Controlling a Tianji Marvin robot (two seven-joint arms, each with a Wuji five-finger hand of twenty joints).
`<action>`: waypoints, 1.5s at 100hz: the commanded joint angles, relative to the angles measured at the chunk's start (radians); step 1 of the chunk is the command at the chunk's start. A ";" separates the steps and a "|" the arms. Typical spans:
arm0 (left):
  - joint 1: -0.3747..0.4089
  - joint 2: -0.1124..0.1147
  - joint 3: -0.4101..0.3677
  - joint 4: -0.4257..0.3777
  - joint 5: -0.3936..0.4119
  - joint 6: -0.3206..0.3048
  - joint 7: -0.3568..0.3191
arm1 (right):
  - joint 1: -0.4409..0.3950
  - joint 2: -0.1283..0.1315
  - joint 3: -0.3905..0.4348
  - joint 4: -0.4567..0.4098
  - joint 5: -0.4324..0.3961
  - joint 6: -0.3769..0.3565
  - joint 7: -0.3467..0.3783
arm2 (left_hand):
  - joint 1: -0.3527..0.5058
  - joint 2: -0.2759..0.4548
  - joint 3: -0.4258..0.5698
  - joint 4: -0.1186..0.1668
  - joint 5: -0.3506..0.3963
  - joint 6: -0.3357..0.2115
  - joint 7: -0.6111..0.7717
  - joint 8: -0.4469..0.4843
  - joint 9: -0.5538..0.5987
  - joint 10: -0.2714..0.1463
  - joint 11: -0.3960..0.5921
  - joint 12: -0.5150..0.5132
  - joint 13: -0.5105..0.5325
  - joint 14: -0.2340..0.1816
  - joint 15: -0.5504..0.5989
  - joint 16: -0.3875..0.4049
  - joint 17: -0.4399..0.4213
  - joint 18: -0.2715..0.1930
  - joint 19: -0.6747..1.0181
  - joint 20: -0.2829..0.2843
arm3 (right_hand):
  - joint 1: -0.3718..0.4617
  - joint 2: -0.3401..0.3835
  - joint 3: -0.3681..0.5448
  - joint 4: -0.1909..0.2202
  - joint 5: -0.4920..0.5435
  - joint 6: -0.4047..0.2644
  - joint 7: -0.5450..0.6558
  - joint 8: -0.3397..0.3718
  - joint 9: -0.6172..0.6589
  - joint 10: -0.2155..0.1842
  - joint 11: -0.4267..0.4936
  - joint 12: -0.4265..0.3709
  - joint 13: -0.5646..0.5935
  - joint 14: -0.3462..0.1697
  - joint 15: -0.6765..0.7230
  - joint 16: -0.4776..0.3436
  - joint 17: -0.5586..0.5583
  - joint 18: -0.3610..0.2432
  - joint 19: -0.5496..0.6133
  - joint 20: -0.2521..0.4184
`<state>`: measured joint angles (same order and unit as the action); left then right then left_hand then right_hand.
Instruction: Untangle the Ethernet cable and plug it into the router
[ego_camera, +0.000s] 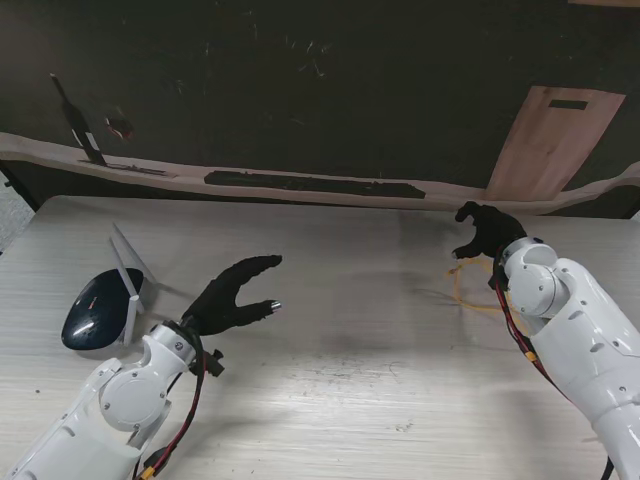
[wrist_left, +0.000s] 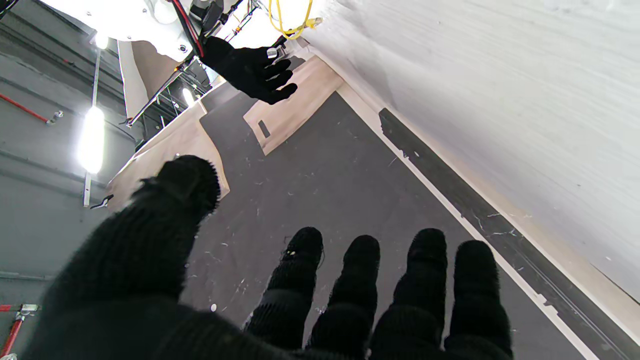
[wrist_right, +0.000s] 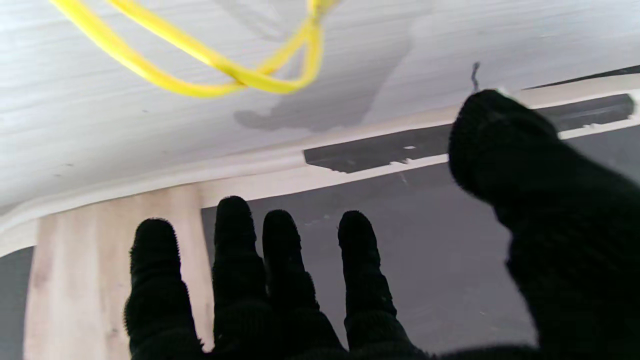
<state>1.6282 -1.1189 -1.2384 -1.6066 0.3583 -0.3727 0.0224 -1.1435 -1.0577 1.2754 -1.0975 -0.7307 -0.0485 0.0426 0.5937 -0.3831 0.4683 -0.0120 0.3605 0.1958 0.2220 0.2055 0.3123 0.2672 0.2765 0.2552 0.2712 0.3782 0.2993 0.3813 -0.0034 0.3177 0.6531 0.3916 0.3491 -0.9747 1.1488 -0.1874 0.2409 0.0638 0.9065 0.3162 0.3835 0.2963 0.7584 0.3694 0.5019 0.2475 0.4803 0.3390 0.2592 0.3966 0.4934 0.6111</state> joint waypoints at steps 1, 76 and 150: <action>0.002 0.001 0.002 -0.004 -0.004 0.009 -0.021 | -0.004 -0.008 -0.006 0.028 -0.002 0.007 0.017 | -0.021 0.010 -0.003 -0.002 -0.025 -0.019 -0.015 -0.003 0.008 -0.010 0.007 -0.004 0.020 -0.042 0.009 0.007 -0.004 -0.016 -0.004 0.005 | 0.005 -0.056 0.029 -0.005 -0.042 -0.006 0.014 0.011 -0.036 -0.029 0.016 0.010 -0.028 -0.025 -0.016 -0.020 -0.023 -0.050 -0.037 -0.014; -0.005 0.007 0.011 -0.012 -0.030 0.061 -0.067 | -0.016 -0.036 -0.026 0.096 0.171 0.248 0.053 | -0.023 0.032 -0.050 0.003 -0.021 -0.017 -0.025 -0.004 0.023 -0.006 0.004 -0.003 0.034 -0.023 0.019 0.013 0.000 -0.010 0.020 0.012 | 0.540 0.290 0.007 -0.078 0.500 0.064 0.237 -0.227 0.613 0.060 0.119 -0.001 0.569 0.116 0.337 0.061 0.262 0.177 0.494 -0.201; -0.032 -0.005 0.046 0.018 -0.090 0.096 -0.054 | -0.147 -0.128 0.022 -0.391 0.758 0.209 0.002 | -0.024 0.067 -0.074 0.016 -0.004 -0.017 -0.020 0.000 0.024 0.000 0.007 -0.001 0.028 -0.026 0.026 0.015 -0.005 -0.013 0.031 0.012 | 0.532 0.429 -0.012 -0.070 0.458 0.042 0.295 -0.041 0.652 0.117 0.341 0.100 0.726 0.144 0.575 0.054 0.442 0.273 0.737 -0.271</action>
<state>1.6041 -1.1176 -1.1993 -1.5980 0.2900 -0.2897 -0.0096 -1.2906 -1.1451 1.3299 -1.4438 0.0282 0.1695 0.0328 0.5936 -0.3399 0.4122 -0.0120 0.3605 0.1958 0.2119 0.2056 0.3349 0.2672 0.2765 0.2552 0.2958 0.3782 0.3120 0.3846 -0.0018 0.3177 0.6594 0.3916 0.8495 -0.5575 1.1243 -0.2450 0.6969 0.1319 1.1769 0.2544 1.0179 0.3670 1.0838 0.4884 1.1915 0.3736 1.0721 0.4116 0.7008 0.6177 1.1942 0.3520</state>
